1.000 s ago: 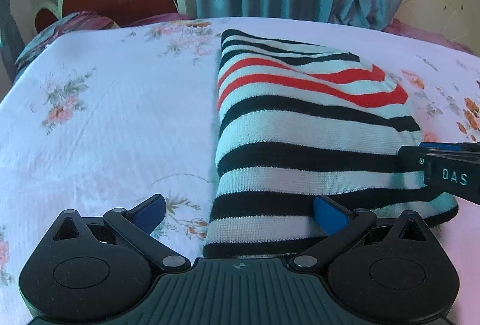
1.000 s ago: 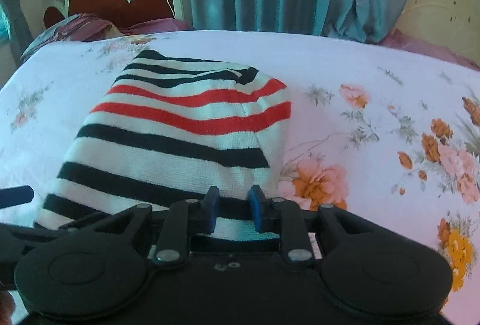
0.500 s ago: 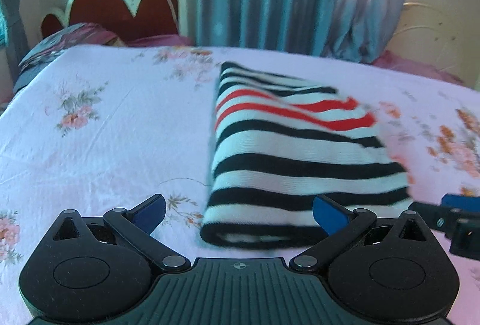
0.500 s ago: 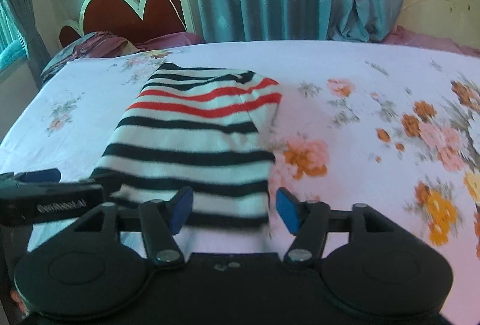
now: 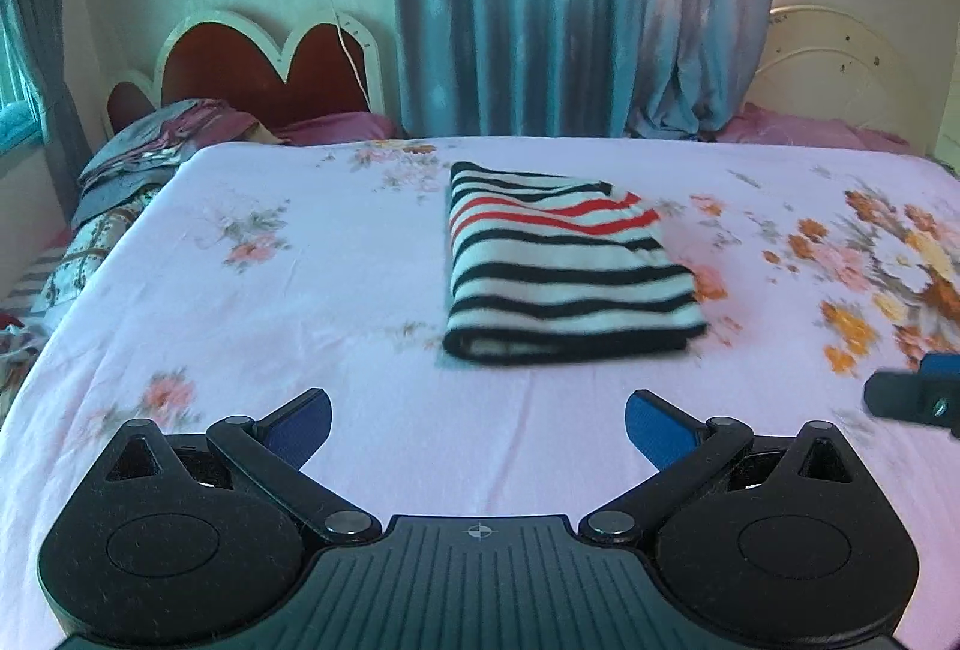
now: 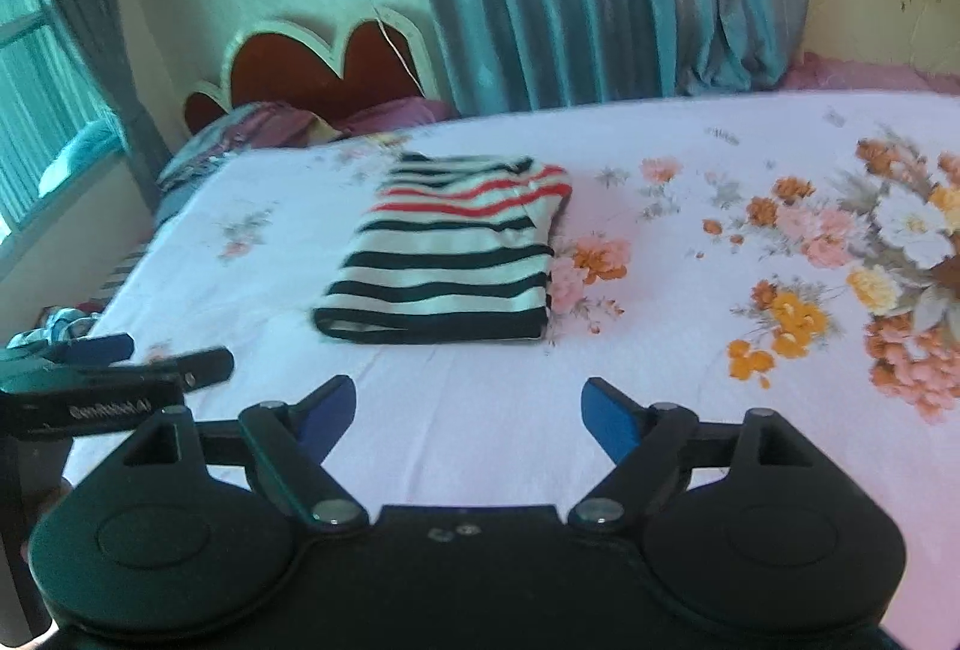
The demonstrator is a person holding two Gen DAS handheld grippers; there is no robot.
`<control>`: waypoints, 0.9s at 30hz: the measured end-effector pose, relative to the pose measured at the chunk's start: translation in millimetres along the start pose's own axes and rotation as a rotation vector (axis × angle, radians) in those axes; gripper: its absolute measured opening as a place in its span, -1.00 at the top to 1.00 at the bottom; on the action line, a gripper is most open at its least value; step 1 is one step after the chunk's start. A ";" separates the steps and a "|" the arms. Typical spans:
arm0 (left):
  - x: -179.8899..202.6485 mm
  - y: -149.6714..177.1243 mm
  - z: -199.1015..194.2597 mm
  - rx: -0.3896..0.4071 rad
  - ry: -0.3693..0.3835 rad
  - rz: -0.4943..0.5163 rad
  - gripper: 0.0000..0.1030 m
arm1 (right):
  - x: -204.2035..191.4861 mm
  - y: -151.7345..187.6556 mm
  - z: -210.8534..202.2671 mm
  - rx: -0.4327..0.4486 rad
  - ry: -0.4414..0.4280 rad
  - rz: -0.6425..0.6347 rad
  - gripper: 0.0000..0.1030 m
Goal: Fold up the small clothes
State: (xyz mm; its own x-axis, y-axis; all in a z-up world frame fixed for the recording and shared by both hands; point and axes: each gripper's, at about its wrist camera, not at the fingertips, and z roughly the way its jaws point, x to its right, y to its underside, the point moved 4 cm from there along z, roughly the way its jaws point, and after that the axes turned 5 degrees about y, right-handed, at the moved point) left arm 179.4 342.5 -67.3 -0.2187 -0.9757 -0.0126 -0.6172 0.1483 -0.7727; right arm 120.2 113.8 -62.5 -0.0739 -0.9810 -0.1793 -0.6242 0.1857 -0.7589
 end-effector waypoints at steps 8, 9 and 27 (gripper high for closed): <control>-5.4 29.9 -95.7 0.056 -0.028 -0.062 -1.00 | -25.0 14.6 -109.3 0.211 0.071 -0.075 -0.92; -5.9 32.1 -106.5 0.064 -0.040 -0.061 -1.00 | -27.7 15.3 -118.6 0.235 0.079 -0.080 -0.94; 15.9 35.1 -211.4 0.164 -0.083 -0.043 -1.00 | -28.1 36.3 -155.8 0.314 0.133 -0.077 -0.98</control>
State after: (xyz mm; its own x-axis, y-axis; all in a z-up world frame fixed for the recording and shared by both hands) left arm -5.5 366.3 39.5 -0.1278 -0.9915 -0.0241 -0.4913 0.0844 -0.8669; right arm -21.5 139.4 12.6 -0.1492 -0.9877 -0.0463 -0.3633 0.0983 -0.9265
